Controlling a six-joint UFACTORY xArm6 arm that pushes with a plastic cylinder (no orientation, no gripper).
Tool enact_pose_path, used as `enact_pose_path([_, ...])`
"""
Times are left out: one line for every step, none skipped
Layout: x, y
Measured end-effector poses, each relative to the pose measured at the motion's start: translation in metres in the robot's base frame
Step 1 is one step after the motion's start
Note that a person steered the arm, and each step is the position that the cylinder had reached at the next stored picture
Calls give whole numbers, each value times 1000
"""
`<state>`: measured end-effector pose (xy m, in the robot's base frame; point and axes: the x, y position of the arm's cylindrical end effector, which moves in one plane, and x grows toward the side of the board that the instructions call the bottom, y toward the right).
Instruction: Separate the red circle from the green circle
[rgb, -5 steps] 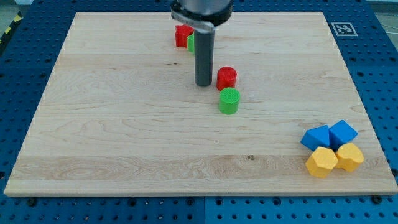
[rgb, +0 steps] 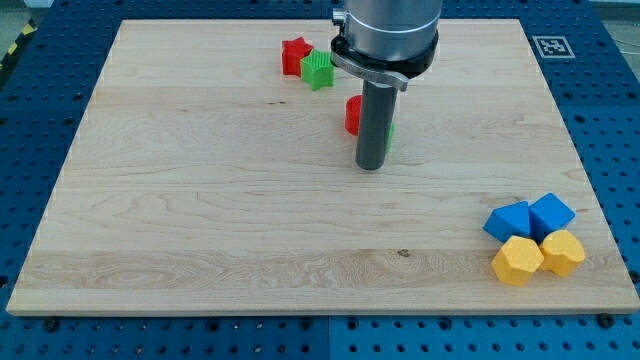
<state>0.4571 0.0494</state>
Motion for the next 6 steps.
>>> enact_pose_path([-3,-15])
enact_pose_path([-25,-13])
enact_pose_path([-35,-12])
enact_pose_path([-54,-12])
enact_pose_path([-66,-8])
enact_pose_path([-88,-7])
